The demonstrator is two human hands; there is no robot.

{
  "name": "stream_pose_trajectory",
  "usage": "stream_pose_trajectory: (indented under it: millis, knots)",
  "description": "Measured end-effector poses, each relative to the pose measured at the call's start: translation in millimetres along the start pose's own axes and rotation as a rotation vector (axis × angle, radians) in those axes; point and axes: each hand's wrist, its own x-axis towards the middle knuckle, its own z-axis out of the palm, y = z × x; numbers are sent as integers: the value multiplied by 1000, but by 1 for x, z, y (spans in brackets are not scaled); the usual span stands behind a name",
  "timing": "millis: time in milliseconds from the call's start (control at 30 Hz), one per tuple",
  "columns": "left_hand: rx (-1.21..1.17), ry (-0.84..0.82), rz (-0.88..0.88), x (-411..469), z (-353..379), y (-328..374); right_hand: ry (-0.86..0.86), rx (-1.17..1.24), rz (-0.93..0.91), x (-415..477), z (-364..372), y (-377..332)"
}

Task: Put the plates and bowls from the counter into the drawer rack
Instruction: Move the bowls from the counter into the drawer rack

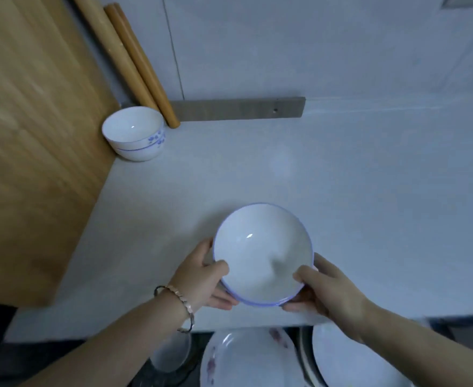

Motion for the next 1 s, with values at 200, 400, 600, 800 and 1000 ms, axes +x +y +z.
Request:
stream_pose_trajectory:
  millis: [200,400,600,800,1000]
  knots:
    - [-33,21,-1,-77,94,-74,-23,-371,113,-90,-81,47]
    - [90,-73,-30,-101,154,-159,88,-728,70,-112,-133,118]
    - [270,-120,-168,-85,176,-225,79,-1043,158,-86,-132,199]
    - [534,-146,-284,-60,193,-252,114,-1269,358,-53,-119,240]
    - [766,-177,-355,-44,199,-260,115,-1415,374,-41,-113,261]
